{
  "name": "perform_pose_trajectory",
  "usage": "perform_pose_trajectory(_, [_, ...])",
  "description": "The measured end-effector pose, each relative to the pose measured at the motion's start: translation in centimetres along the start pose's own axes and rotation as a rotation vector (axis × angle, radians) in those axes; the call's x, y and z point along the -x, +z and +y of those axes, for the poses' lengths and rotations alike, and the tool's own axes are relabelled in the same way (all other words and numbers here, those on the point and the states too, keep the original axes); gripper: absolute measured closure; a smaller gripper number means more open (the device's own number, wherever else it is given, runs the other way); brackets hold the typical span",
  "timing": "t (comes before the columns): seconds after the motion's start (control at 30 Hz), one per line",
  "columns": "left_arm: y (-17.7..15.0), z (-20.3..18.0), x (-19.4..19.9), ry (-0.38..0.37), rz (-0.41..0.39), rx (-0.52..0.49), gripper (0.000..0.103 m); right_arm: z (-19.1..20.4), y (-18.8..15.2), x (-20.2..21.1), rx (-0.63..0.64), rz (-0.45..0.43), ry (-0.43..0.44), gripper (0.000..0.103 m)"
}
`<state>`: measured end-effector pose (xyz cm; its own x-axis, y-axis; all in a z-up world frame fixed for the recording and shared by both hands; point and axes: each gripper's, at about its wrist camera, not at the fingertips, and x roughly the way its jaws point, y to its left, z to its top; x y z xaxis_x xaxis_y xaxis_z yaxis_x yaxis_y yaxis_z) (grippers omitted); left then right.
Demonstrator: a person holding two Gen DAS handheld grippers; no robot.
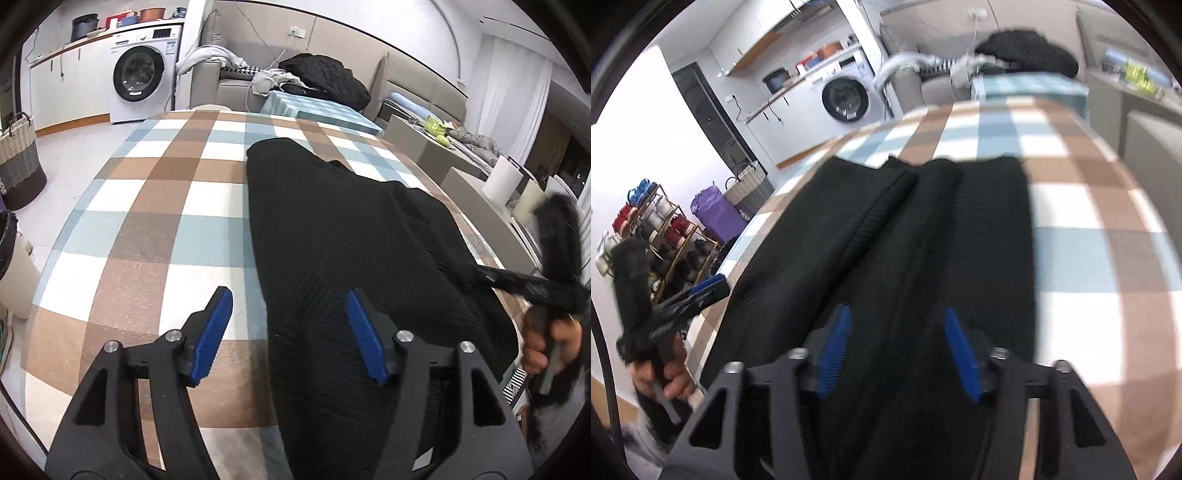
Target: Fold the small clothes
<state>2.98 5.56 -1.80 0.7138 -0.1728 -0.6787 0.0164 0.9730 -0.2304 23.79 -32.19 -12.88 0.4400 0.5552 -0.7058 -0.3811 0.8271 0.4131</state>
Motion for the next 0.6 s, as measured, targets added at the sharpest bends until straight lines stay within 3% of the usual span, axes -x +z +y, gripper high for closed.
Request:
perform_pose_trajectory(0.1, [-0.1,-0.5,-0.1,0.022,0.008,-0.017,0.041,-0.6,1.7,-2.6,-0.069,0.047,0.034,0.068])
perform_pose_trajectory(0.2, [-0.2,-0.8,-0.3,0.011,0.017,-0.013,0.041,0.0,3.2,-3.5,-0.046,0.053,0.025,0.098])
perform_pose_trajectory(0.3, [-0.3,-0.7,0.0,0.008,0.012,-0.002,0.041,1.9,3.9,-0.5,0.057,-0.068,0.019,0.098])
perform_pose_trajectory(0.4, [-0.3,-0.5,-0.2,-0.004,0.021,0.018,0.041,1.5,3.8,1.8,0.055,-0.116,0.007,0.099])
perform_pose_trajectory(0.5, [-0.5,-0.7,-0.5,-0.005,0.033,0.012,0.041,-1.3,3.4,0.7,0.004,-0.073,-0.106,0.098])
perform_pose_trajectory(0.6, [-0.7,-1.0,-0.5,-0.005,0.037,0.004,0.041,-4.2,2.7,-1.1,-0.089,0.013,-0.1,0.097])
